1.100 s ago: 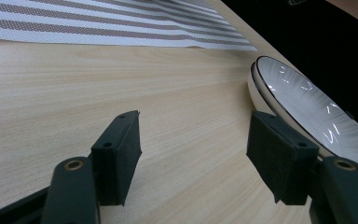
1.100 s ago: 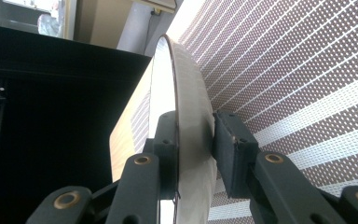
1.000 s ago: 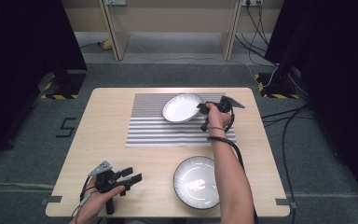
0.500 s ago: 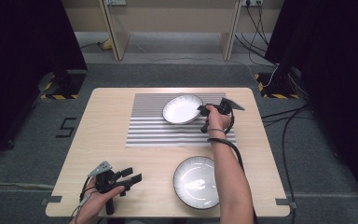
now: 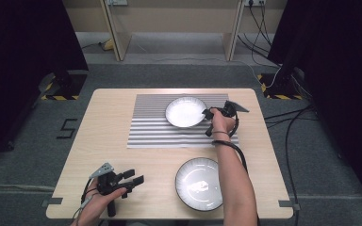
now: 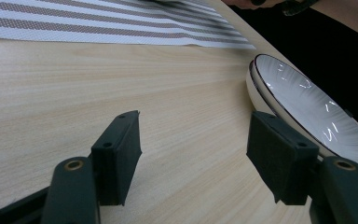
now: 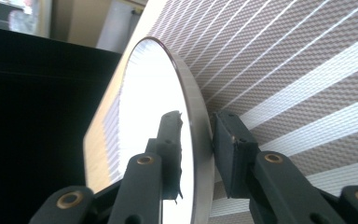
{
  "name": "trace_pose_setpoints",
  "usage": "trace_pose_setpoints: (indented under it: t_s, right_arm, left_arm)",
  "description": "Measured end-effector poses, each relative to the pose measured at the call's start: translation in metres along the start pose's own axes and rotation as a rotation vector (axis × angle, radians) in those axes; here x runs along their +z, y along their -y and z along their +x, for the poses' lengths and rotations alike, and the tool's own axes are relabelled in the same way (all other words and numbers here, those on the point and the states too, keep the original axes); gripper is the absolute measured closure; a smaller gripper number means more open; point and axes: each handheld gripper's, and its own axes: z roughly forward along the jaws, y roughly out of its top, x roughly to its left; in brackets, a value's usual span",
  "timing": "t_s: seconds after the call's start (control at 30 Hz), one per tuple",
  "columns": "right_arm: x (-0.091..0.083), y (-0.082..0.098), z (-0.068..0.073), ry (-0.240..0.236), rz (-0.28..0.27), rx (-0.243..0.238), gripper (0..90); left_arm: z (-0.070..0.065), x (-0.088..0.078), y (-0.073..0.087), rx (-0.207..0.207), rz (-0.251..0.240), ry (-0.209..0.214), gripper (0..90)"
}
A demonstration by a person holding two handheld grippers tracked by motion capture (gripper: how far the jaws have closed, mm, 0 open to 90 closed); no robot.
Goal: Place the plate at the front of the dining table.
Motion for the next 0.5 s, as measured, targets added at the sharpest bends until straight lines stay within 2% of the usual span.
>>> trace_pose_setpoints:
  t_s: [0.1, 0.17, 0.2, 0.3, 0.43, 0.5]
  right_arm:
    - [-0.0017, -0.0011, -0.0012, 0.023, -0.015, -0.013, 71.9]
    - [-0.0020, -0.0017, -0.0012, 0.014, -0.019, -0.007, 71.3]
    - [-0.0028, -0.0025, 0.0001, 0.019, -0.016, -0.027, 70.3]
    - [-0.0036, -0.0025, 0.0008, 0.017, -0.023, -0.034, 68.5]
    - [-0.0067, -0.0019, 0.0022, 0.007, -0.030, -0.031, 66.0]
    - [-0.0085, -0.0024, 0.0030, 0.010, -0.028, -0.049, 64.7]
  left_arm:
    - [-0.0006, 0.0008, -0.0001, 0.003, 0.001, 0.002, 34.3]
    - [-0.0005, 0.0010, -0.0001, 0.002, 0.002, 0.001, 34.3]
    - [-0.0004, 0.0012, -0.0001, 0.002, 0.002, 0.001, 34.2]
    - [-0.0004, 0.0007, -0.0003, 0.002, 0.000, 0.000, 34.2]
    - [0.0005, -0.0006, -0.0001, 0.002, -0.003, -0.003, 34.2]
    - [0.0007, -0.0010, -0.0004, 0.001, -0.004, -0.003, 34.3]
